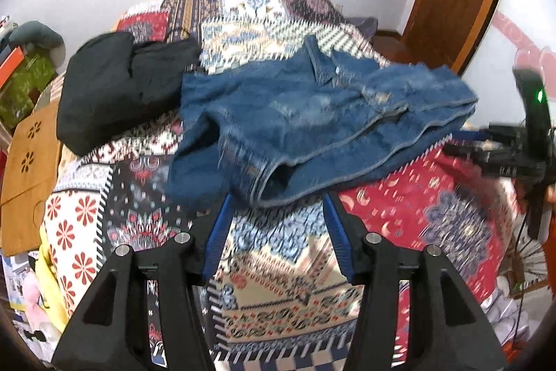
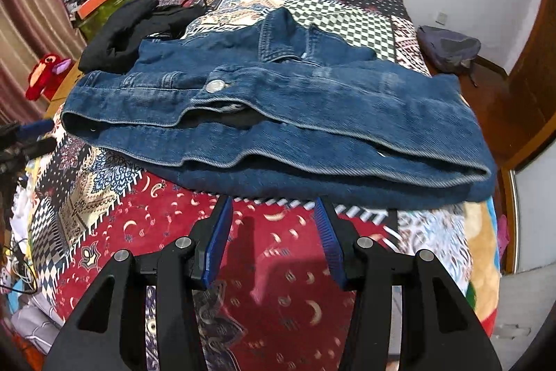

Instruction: Fold large clothes

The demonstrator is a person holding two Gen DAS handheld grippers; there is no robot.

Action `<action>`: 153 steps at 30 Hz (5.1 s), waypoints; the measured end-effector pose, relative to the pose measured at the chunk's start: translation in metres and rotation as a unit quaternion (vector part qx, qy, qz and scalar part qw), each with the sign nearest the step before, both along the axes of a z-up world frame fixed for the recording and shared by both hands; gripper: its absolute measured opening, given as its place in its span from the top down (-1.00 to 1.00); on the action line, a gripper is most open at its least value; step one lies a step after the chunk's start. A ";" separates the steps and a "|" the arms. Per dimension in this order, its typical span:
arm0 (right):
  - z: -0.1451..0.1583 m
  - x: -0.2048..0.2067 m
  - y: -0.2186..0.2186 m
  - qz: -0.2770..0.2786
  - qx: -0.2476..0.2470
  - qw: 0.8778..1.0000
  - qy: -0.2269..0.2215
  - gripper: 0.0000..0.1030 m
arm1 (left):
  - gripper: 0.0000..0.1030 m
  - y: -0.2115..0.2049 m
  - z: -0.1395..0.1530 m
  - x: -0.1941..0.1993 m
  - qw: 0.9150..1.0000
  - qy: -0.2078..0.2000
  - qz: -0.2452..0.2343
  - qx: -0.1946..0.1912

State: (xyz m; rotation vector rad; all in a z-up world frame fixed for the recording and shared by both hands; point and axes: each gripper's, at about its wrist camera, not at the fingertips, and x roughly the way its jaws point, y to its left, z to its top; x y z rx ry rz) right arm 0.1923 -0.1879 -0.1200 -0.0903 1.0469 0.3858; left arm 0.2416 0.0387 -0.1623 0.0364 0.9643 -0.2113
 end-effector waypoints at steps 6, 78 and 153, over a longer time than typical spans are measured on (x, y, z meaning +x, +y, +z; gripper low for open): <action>-0.005 0.012 0.015 0.020 -0.019 1.000 0.001 0.12 | -0.03 -0.021 -0.046 0.012 0.997 0.056 -0.041 0.017; 0.020 0.051 0.044 0.008 -0.039 0.999 0.000 0.04 | -0.37 0.104 -0.032 0.049 0.975 0.025 0.205 -0.088; 0.012 0.041 0.072 0.035 0.054 0.997 0.048 0.03 | 0.75 -0.003 0.103 0.055 0.966 -0.160 0.080 -0.185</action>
